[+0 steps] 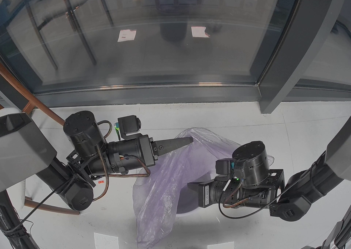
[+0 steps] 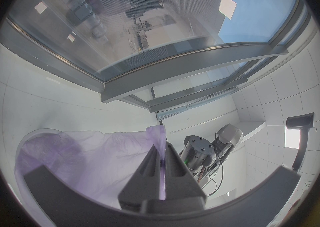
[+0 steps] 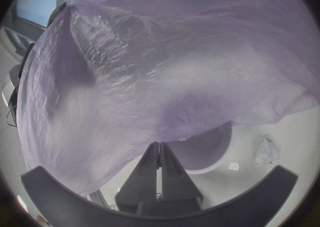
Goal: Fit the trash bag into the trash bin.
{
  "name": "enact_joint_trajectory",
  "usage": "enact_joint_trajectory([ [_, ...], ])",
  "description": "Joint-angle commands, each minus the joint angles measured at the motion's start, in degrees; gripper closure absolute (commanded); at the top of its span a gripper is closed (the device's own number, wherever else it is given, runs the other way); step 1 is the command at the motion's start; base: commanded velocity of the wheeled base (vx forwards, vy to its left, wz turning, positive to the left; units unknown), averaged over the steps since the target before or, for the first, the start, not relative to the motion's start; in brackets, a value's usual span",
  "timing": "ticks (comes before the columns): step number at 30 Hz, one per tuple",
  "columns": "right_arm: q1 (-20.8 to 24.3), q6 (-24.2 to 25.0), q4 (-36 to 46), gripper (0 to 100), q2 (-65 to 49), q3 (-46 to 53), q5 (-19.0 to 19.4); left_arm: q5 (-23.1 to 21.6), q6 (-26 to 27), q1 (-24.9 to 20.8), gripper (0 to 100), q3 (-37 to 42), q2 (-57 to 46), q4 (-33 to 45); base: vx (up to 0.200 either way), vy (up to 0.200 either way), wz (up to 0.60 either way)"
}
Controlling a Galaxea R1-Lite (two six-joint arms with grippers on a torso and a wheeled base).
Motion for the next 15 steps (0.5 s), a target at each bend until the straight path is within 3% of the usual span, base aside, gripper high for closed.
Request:
enact_joint_trajectory([
  [1, -0.2, -2.2, -5.0, 100, 7.0, -1.6, -0.1, 0.0, 0.0, 0.0, 100, 0.0, 0.1, 0.0, 0.000, 0.000, 0.00],
  [9, -0.8, -3.2, -13.7, 100, 16.9, -5.7, -1.3, 0.1, 0.0, 0.0, 100, 0.5, 0.2, 0.0, 0.000, 0.000, 0.00],
  [15, -2.0, -5.9, -14.3, 100, 22.3, -9.7, -2.8, 0.0, 0.0, 0.0, 100, 0.0, 2.1, 0.0, 0.000, 0.000, 0.00],
])
